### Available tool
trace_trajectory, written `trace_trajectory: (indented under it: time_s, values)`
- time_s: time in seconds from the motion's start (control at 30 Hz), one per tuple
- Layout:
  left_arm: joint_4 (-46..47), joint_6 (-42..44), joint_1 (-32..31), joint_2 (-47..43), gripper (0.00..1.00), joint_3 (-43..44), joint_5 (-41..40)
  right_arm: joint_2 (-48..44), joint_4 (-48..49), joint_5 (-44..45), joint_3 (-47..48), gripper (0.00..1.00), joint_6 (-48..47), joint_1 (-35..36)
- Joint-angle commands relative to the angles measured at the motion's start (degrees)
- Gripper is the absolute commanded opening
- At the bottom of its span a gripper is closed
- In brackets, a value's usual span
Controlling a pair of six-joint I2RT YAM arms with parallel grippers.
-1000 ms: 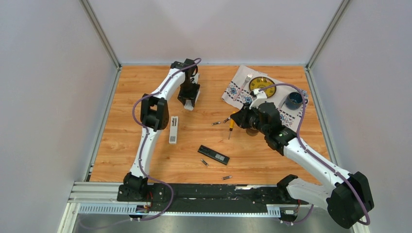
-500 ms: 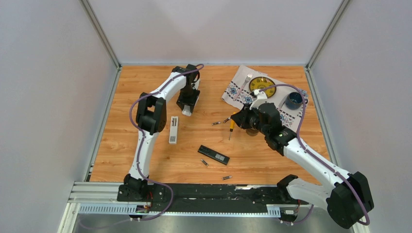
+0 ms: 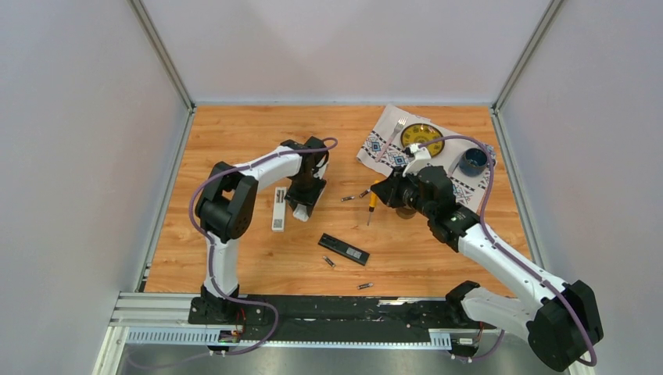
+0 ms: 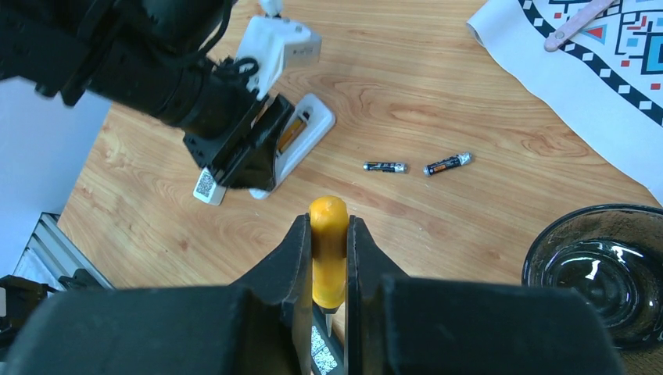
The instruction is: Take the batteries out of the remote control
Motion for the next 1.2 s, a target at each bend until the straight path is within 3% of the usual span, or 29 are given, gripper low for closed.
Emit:
trace_trajectory:
  time_s: [0.0, 0.3, 0.63, 1.0, 1.17]
  values:
    - [4.8, -4.5, -3.3, -6.4, 0.46, -9.1, 1.7, -1.5, 2.5, -0.9, 0.6, 0.0, 0.3, -0.3]
    - [14.3, -13.0, -10.2, -20.1, 0.48, -27.8, -0.5, -1.3, 3.1, -1.8, -0.2, 0.0, 0.5, -0.4]
    - [21.4, -17.4, -15.2, -32.4, 0.65, -37.3, -6.1, -1.7, 3.7, -1.8, -0.9, 0.0, 0.5, -0.3]
    - [23.2, -19.5, -19.6, -26.7, 0.65, -36.9, -10.3, -1.8, 3.8, -1.3, -1.3, 0.0, 0.3, -0.4]
    - [22.2, -21.3, -20.3, -25.2, 0.57, -38.7, -12.9, -1.4, 4.1, -1.6, -1.4, 0.0, 0.4, -0.4]
